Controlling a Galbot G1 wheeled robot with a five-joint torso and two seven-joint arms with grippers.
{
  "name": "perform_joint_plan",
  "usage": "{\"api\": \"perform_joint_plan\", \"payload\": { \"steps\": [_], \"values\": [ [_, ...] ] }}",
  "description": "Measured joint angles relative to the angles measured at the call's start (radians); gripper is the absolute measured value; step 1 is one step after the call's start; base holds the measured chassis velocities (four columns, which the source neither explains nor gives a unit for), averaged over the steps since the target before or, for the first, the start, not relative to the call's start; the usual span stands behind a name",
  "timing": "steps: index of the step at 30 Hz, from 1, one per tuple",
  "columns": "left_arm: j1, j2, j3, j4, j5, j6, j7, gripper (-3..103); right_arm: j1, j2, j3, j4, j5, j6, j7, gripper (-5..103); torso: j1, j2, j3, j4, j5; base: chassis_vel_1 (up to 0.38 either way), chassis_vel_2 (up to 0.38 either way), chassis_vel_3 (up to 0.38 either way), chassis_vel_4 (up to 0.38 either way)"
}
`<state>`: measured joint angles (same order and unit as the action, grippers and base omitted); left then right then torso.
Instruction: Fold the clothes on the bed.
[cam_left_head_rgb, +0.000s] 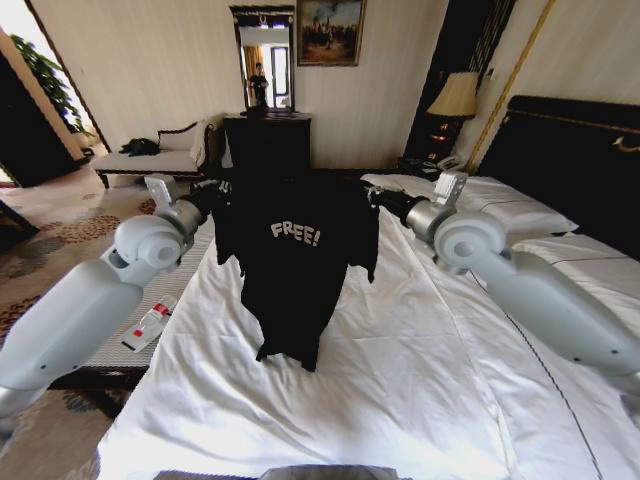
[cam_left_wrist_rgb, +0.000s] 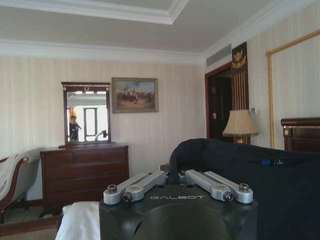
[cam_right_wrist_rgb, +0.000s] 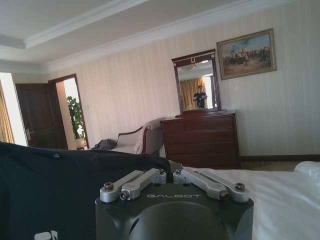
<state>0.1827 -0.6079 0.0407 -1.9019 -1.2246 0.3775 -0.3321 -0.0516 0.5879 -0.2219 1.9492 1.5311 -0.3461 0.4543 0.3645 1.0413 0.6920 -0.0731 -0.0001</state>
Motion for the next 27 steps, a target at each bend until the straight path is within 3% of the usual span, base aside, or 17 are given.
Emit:
{"api": "perform_joint_plan", "payload": {
  "steps": [4, 14, 21, 27],
  "values": [
    [-0.159, -0.010, 0.057, 0.050, -0.070, 0.011, -0.006, 0, 0.081, -0.003, -0.004, -0.042, 0.061, -0.013, 0.005, 1, 0.000, 0.000, 0.000, 0.0001, 0.0001, 0.000, 0.000, 0.000, 0.000],
    [-0.352, -0.003, 0.178, 0.099, -0.144, 0.024, -0.001, 0, 0.099, -0.076, 0.053, -0.039, 0.140, -0.025, -0.005, 1, 0.000, 0.000, 0.000, 0.0001, 0.0002, 0.000, 0.000, 0.000, 0.000],
    [-0.403, -0.019, 0.222, 0.077, -0.165, 0.026, 0.001, 0, 0.108, -0.119, 0.120, -0.027, 0.228, -0.028, 0.011, 1, 0.000, 0.000, 0.000, -0.0002, 0.0001, 0.000, 0.000, 0.000, 0.000],
    [-0.377, 0.029, 0.191, -0.039, -0.205, 0.030, -0.010, 0, 0.082, -0.171, 0.188, 0.112, 0.312, -0.028, 0.052, 1, 0.000, 0.000, 0.000, -0.0004, 0.0004, 0.000, 0.000, 0.000, 0.000]
  ]
}}
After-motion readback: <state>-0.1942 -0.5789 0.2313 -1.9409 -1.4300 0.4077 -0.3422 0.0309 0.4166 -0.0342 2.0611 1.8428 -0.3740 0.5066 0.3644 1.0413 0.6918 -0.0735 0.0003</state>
